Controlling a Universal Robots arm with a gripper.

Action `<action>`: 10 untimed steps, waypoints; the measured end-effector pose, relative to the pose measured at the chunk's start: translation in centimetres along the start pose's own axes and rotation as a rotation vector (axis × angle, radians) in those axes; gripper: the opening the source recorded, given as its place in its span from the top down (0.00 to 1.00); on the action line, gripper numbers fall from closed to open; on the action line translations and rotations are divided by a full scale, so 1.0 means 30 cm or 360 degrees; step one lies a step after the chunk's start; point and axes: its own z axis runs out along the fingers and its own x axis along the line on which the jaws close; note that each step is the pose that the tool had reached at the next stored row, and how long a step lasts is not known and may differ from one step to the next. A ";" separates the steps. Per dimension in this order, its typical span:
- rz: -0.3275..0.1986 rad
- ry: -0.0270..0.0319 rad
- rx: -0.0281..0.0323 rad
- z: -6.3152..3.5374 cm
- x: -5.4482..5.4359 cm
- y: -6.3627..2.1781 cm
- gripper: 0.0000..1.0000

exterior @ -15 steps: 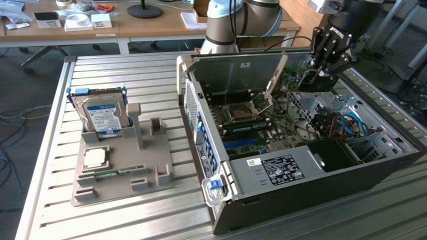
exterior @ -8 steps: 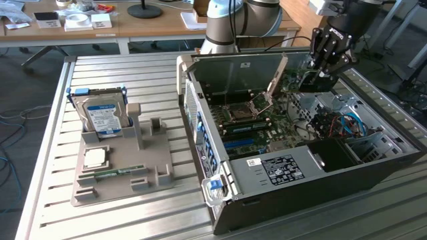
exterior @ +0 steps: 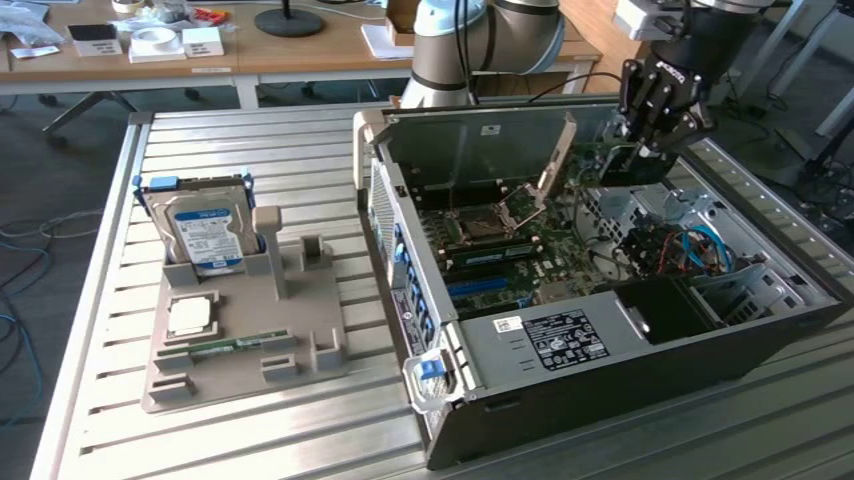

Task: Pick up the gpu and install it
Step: 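Insert the gpu into the slot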

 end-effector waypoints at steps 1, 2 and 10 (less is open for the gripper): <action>-0.0004 -0.00003 0.00069 0.002 -0.001 0.001 0.73; -0.0006 -0.00003 0.00076 0.002 -0.001 0.003 0.73; -0.0006 -0.00009 0.00134 0.022 0.001 0.063 0.73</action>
